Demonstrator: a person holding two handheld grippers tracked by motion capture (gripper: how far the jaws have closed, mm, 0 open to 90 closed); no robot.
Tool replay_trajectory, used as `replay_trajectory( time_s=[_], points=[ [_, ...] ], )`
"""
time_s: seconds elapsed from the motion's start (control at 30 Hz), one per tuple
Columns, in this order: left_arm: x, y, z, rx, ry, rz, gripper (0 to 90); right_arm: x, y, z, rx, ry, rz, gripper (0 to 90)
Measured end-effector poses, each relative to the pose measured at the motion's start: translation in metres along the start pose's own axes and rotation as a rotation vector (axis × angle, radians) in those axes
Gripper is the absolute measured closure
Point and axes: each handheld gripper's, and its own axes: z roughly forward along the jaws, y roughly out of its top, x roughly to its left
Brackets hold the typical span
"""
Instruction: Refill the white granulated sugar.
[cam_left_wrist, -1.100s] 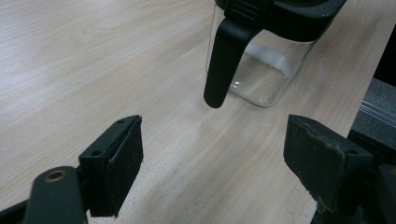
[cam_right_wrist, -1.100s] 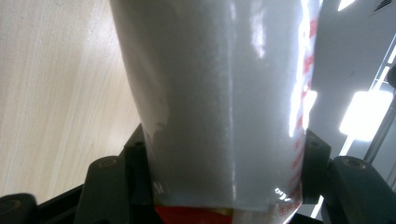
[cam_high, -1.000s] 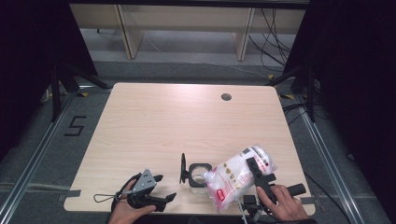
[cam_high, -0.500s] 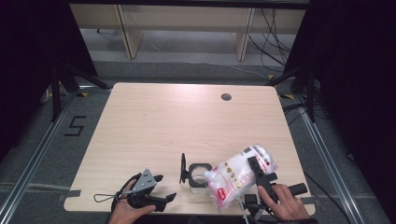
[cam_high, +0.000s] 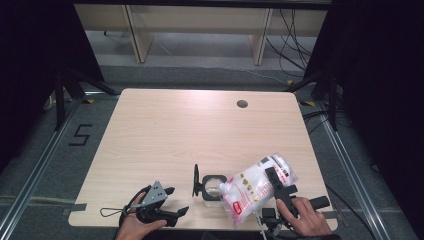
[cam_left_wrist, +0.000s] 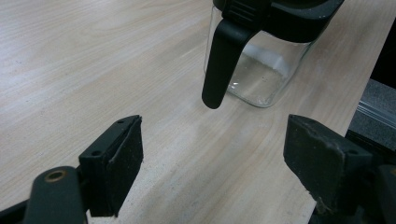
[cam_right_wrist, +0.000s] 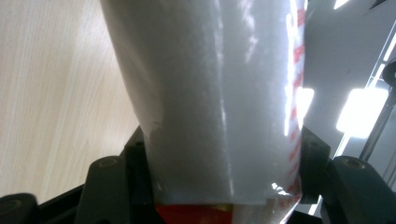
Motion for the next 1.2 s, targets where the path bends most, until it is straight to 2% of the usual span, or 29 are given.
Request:
replay_trajectory(
  time_s=[0.03,0.07,0.13,0.17,0.2,0.23,0.33,0.37,0.4,0.43,0.53,0.57,0.67,0.77,0.8,0.87,0.93,0.97,1.0,1.03,1.07,1.1,1.13,1.17,1.2],
  points=[
    [-0.0001,0.0002,0.0001,-0.004,0.003,0.004,19.4,-0.0018,0.0011,-0.0016,0.021,0.037,-0.006,41.2],
    [0.0003,0.0003,-0.0003,0.003,0.003,0.013,19.4,0.0007,-0.0004,-0.0026,0.021,0.038,0.026,41.2],
    [0.0003,0.0003,-0.0003,0.008,-0.001,0.015,19.4,-0.0023,-0.0007,-0.0018,0.005,0.023,0.011,41.2],
    [0.0003,0.0003,-0.0003,0.008,0.0,0.012,19.4,-0.0008,-0.0007,-0.0007,-0.006,-0.008,0.02,41.2],
    [0.0005,0.0003,-0.0003,0.008,0.0,0.012,19.4,-0.0033,0.0014,-0.0021,0.014,0.021,-0.006,41.2],
    [-0.0002,0.0002,0.0001,-0.004,0.001,0.005,19.4,-0.001,0.0013,-0.0028,0.021,0.035,-0.008,41.2],
    [0.0003,0.0002,0.0,0.001,-0.001,0.007,19.4,-0.0032,0.0013,-0.0036,0.017,0.03,-0.017,41.3],
    [0.0006,0.0001,-0.0001,0.005,0.0,0.011,19.4,-0.0005,0.0004,-0.0017,-0.011,-0.01,0.038,41.3],
    [0.0005,0.0003,-0.0002,0.007,0.001,0.012,19.4,-0.0005,0.0004,-0.0017,-0.011,-0.01,0.038,41.3],
    [0.0004,0.0004,-0.0003,0.008,-0.001,0.015,19.4,-0.0024,0.0002,-0.0029,0.017,0.028,-0.014,41.4],
    [-0.0002,0.0002,0.0,-0.004,0.002,0.004,19.4,-0.0034,-0.0002,-0.0027,0.016,0.036,-0.023,41.4],
    [-0.0001,0.0001,0.0002,-0.006,0.001,0.004,19.4,-0.0015,-0.0002,-0.0025,0.016,0.028,0.008,41.4],
    [0.0,0.0002,0.0001,-0.003,0.001,0.006,19.4,-0.004,-0.0002,-0.003,0.009,0.022,-0.017,41.5],
    [-0.0001,0.0004,-0.0002,-0.002,-0.002,0.005,19.4,0.0004,0.0006,-0.0029,0.025,0.036,0.009,41.5],
    [0.0005,0.0006,-0.0005,0.004,-0.002,0.013,19.4,-0.0017,0.0008,-0.0035,0.013,0.032,-0.005,41.5],
    [0.0,0.0003,-0.0005,0.004,0.003,0.013,19.4,-0.0025,-0.0001,-0.004,0.011,0.028,0.006,41.5],
    [0.0004,0.0004,-0.0003,0.007,0.0,0.013,19.4,-0.0004,0.0,-0.0042,0.026,0.015,0.037,41.5],
    [-0.0001,0.0004,-0.0002,0.004,0.001,0.015,19.4,-0.0024,0.0003,-0.005,0.024,0.029,-0.009,41.5],
    [-0.0001,0.0004,-0.0002,0.004,0.001,0.015,19.4,-0.0024,0.0003,-0.005,0.024,0.029,-0.009,41.5],
    [0.0003,0.0003,-0.0001,0.008,-0.002,0.015,19.4,-0.0046,0.0,-0.0033,-0.005,-0.012,-0.04,41.5],
    [0.0003,0.0003,-0.0001,0.008,-0.002,0.015,19.4,-0.0046,0.0,-0.0033,-0.005,-0.012,-0.04,41.5],
    [0.0004,0.0002,-0.0001,0.008,-0.001,0.014,19.4,-0.0046,0.0013,-0.0048,0.018,0.009,-0.017,41.5],
    [0.0004,0.0003,-0.0002,0.008,-0.001,0.013,19.4,-0.0059,0.0012,-0.0047,0.012,0.003,-0.036,41.5],
    [0.0001,0.0004,-0.0002,0.003,0.001,0.015,19.4,-0.0031,0.0013,-0.0061,0.016,0.014,-0.011,41.5],
    [0.0001,0.0004,-0.0002,0.003,0.001,0.015,19.4,-0.0031,0.0013,-0.0061,0.016,0.014,-0.011,41.5]
  ],
)
